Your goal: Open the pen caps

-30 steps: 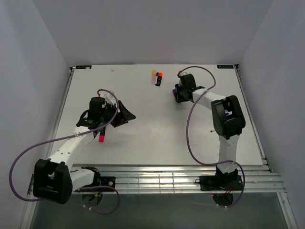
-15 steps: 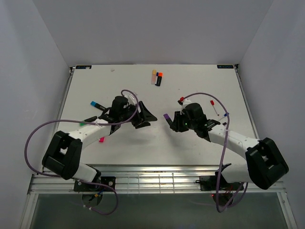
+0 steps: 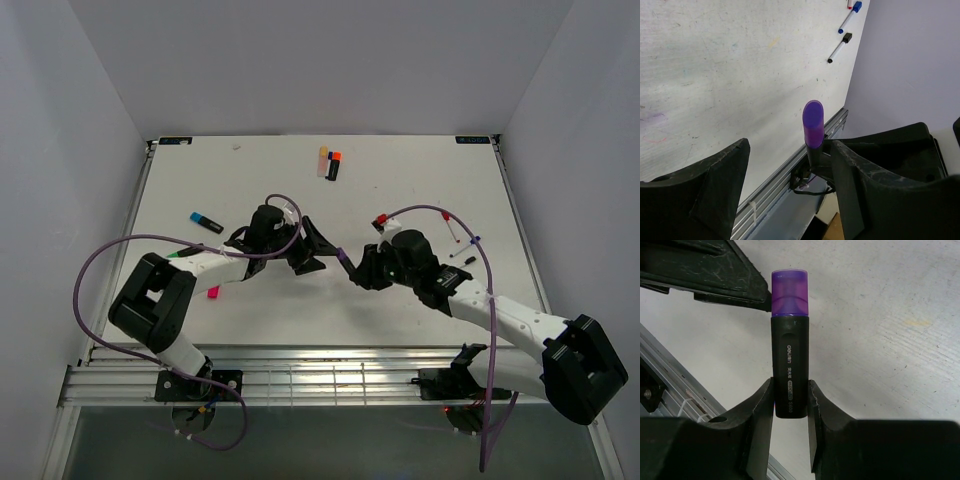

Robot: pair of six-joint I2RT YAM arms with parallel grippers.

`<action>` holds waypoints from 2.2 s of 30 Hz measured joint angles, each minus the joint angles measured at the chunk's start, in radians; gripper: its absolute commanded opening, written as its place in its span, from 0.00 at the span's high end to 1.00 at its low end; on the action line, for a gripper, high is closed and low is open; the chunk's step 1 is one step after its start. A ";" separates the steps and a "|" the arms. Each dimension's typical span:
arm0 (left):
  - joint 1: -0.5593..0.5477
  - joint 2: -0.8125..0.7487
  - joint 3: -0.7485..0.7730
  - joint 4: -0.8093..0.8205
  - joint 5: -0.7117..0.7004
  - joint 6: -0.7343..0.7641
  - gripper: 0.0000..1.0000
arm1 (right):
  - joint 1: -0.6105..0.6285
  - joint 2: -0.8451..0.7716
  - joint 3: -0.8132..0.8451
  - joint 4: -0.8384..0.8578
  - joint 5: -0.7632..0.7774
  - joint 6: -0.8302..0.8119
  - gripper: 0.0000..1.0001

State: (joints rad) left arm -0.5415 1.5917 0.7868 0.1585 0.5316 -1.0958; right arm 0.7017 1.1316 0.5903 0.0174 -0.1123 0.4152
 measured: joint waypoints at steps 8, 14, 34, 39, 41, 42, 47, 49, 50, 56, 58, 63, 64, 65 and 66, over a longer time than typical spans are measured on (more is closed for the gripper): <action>-0.013 0.024 0.000 0.038 0.000 -0.046 0.34 | 0.025 0.000 0.000 0.020 -0.017 0.007 0.92; -0.017 0.024 0.000 0.064 0.001 -0.067 0.53 | 0.040 0.028 0.000 0.043 -0.027 0.015 0.92; -0.018 0.024 -0.003 0.086 0.008 -0.056 1.00 | 0.048 0.119 0.035 0.068 -0.030 0.018 0.41; -0.019 0.024 -0.008 0.089 0.018 -0.055 1.00 | 0.051 0.189 0.079 0.067 -0.032 0.006 0.43; -0.019 0.024 -0.009 0.089 0.019 -0.052 1.00 | 0.051 0.215 0.099 0.067 -0.032 -0.001 0.51; -0.019 0.024 -0.009 0.090 0.018 -0.051 1.00 | 0.051 0.225 0.107 0.066 -0.033 -0.005 0.71; -0.015 0.023 -0.009 0.085 0.003 -0.044 1.00 | 0.058 0.251 0.139 0.047 -0.040 -0.022 0.92; -0.017 0.024 -0.002 0.064 -0.006 -0.038 1.00 | 0.076 0.256 0.147 0.032 -0.008 -0.029 0.92; -0.018 0.023 0.005 0.045 -0.013 -0.033 1.00 | 0.092 0.257 0.151 0.023 0.023 -0.031 0.92; -0.024 0.026 0.116 -0.127 -0.102 0.014 1.00 | 0.292 0.257 0.187 -0.084 0.463 -0.054 0.92; -0.017 0.026 0.158 -0.151 -0.127 0.024 1.00 | 0.348 0.260 0.187 -0.137 0.550 -0.061 0.92; 0.011 0.013 0.145 -0.103 -0.131 0.034 1.00 | 0.351 0.208 0.122 -0.113 0.514 -0.090 0.92; 0.016 0.006 0.130 -0.098 -0.130 0.037 1.00 | 0.343 0.185 0.106 -0.106 0.493 -0.090 0.92; 0.019 0.003 0.121 -0.100 -0.130 0.044 1.00 | 0.334 0.167 0.099 -0.099 0.474 -0.087 0.92; 0.023 0.003 0.121 -0.106 -0.130 0.053 1.00 | 0.316 0.157 0.098 -0.093 0.449 -0.083 0.92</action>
State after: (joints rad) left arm -0.5190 1.5951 0.9077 0.0521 0.4015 -1.0428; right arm 1.0180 1.2884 0.6884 -0.0761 0.3370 0.3321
